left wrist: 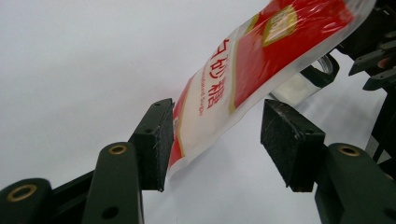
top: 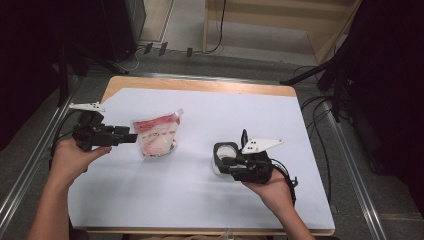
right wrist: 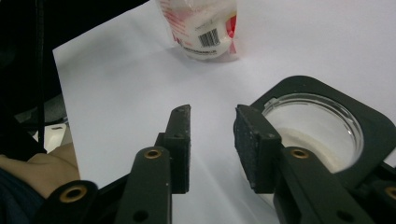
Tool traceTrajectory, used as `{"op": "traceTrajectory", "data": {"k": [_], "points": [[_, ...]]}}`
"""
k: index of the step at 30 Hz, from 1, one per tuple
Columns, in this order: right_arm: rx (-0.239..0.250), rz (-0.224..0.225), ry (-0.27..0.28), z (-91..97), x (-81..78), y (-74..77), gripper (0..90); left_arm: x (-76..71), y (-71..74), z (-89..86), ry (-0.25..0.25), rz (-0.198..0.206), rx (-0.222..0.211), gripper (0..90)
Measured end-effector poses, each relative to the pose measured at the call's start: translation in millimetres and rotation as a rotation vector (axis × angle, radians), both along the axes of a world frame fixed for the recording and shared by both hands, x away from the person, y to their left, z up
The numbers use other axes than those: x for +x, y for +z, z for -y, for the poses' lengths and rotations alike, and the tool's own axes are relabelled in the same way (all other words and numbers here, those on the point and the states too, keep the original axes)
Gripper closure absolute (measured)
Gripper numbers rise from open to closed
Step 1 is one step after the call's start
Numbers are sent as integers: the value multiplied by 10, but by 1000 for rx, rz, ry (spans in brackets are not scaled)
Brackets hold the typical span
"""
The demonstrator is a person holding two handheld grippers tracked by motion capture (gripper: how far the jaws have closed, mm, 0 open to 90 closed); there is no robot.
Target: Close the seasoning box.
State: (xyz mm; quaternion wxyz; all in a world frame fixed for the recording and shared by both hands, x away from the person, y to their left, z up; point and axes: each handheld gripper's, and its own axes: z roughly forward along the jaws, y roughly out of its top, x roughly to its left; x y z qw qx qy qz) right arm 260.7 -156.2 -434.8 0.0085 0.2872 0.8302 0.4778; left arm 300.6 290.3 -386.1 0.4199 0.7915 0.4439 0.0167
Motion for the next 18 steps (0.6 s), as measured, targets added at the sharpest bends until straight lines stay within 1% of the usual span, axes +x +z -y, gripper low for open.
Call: {"op": "traceTrajectory", "data": {"k": [3,6,8,9,10,11,14,18], "points": [[6,-17,-8,46,6,14,747,2,-17,-20,4,2,18,445],[15,-21,3,83,6,39,819,5,-24,-36,16,6,18,444],[0,-17,14,107,-3,55,858,12,-30,-51,17,2,18,443],[-3,-14,12,115,-6,60,864,15,-34,-58,19,4,23,441],[-17,-13,4,133,-8,71,877,20,-41,-67,12,2,13,438],[-21,-14,0,147,-5,78,886,18,-41,-69,15,-1,15,435],[-13,-24,-4,195,3,104,899,18,-51,-80,17,0,11,429],[-4,-22,-8,256,12,130,899,14,-47,-95,15,1,12,426]]}}
